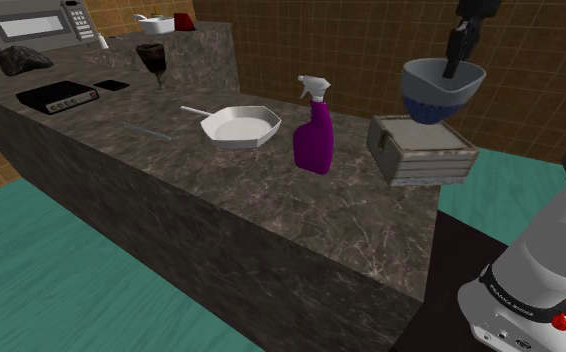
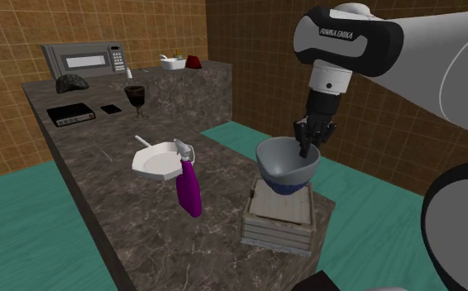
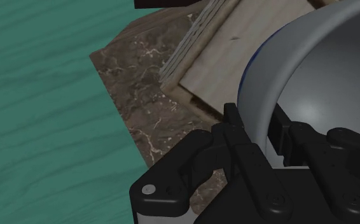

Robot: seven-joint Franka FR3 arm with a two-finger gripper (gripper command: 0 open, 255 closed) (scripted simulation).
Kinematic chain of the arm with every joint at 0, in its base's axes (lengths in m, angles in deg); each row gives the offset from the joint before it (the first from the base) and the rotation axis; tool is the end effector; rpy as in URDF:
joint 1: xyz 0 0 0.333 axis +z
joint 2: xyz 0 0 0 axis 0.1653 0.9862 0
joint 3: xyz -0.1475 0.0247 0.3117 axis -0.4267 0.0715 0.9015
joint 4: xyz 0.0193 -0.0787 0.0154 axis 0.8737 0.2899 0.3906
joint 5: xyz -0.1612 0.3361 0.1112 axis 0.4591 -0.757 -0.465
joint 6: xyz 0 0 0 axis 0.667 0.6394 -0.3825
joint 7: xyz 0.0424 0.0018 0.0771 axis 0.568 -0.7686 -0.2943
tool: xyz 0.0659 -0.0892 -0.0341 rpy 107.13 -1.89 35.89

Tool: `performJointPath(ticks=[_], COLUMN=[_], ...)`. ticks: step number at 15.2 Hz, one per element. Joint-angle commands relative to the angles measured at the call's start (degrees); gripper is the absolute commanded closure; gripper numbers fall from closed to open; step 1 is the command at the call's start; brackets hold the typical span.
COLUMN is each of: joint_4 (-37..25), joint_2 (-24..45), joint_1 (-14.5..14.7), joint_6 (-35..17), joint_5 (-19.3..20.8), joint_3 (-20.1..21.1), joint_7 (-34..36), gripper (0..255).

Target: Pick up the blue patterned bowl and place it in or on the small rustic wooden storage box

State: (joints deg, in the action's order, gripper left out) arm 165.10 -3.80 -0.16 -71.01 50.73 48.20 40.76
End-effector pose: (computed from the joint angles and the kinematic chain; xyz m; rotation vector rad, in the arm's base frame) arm 0.3137 -0.1839 0.6404 -2.9555 -0.0052 0.0481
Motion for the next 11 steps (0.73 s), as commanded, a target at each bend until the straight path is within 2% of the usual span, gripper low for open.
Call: performJointPath(ticks=[1, 4, 11], joint_4=[2.17, 5.32, 5.32], joint_2=[-0.53, -1.11, -1.11], joint_1=[-0.13, -0.30, -0.29], joint_6=[-1.72, -4.28, -4.28], joint_5=[0.15, 0.37, 0.37], joint_3=[-0.04, -0.15, -0.16], joint_7=[-0.13, -0.34, -0.34], gripper=[255, 255, 255])
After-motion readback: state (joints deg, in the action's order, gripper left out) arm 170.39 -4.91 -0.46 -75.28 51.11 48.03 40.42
